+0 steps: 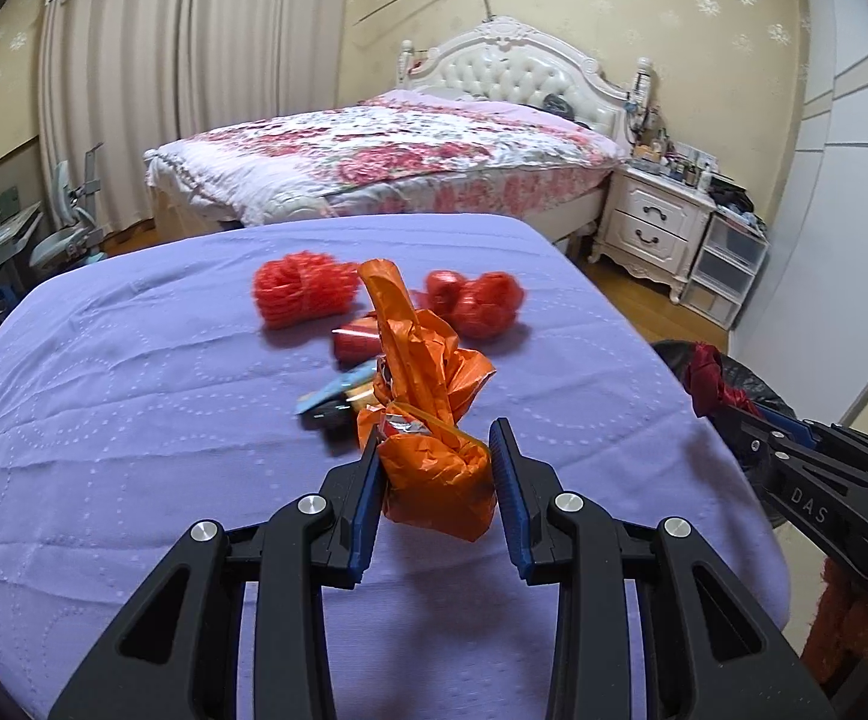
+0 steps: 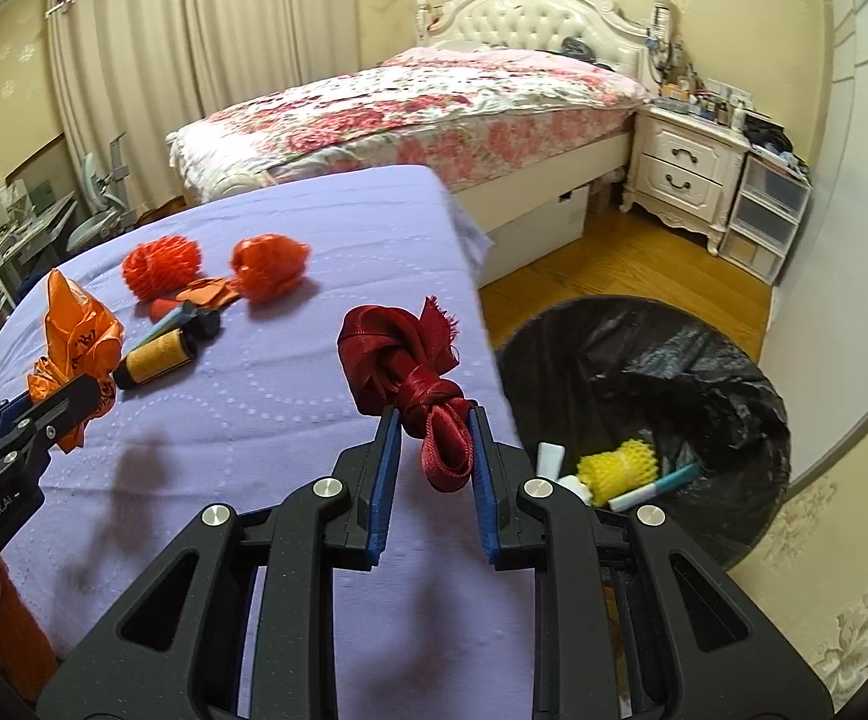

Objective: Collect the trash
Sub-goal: 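Carry the bag and ribbon over the trash bin and open both tools to drop them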

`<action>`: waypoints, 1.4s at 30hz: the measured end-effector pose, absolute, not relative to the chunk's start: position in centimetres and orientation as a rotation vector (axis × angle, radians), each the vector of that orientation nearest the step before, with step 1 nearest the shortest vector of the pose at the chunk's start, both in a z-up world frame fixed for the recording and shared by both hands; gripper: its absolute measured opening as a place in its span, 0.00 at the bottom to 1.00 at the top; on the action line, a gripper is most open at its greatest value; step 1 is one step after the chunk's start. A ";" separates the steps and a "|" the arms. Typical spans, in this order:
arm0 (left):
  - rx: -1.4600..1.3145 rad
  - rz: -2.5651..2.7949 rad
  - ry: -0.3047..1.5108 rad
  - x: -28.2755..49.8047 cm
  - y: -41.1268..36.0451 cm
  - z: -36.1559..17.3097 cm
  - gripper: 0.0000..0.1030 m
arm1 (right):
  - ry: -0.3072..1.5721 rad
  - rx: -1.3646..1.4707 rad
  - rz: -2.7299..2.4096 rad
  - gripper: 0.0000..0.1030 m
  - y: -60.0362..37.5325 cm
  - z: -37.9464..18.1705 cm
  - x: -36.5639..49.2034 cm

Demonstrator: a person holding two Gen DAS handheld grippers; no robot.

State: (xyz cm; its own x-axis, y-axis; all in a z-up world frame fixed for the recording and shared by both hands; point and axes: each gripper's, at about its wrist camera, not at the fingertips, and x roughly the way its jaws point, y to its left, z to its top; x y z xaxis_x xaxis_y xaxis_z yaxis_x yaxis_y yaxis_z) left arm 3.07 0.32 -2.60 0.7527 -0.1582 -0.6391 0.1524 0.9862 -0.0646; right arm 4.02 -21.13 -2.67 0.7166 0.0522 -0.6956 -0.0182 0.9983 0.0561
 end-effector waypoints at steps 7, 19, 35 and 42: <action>0.039 -0.254 0.674 3.6 -4.5 -2.1 0.34 | 0.757 0.077 -0.060 0.22 -25.2 -2.6 3.9; 0.118 -0.370 0.640 5.3 -12.8 -2.0 0.34 | 0.742 0.110 -0.195 0.22 -31.1 -3.0 4.2; 0.198 -0.398 0.662 8.5 -18.1 -4.0 0.34 | 0.755 0.152 -0.240 0.22 -33.6 -3.8 6.4; 0.219 -0.400 0.678 9.4 -18.9 -4.9 0.34 | 0.769 0.154 -0.269 0.22 -34.2 -4.7 7.2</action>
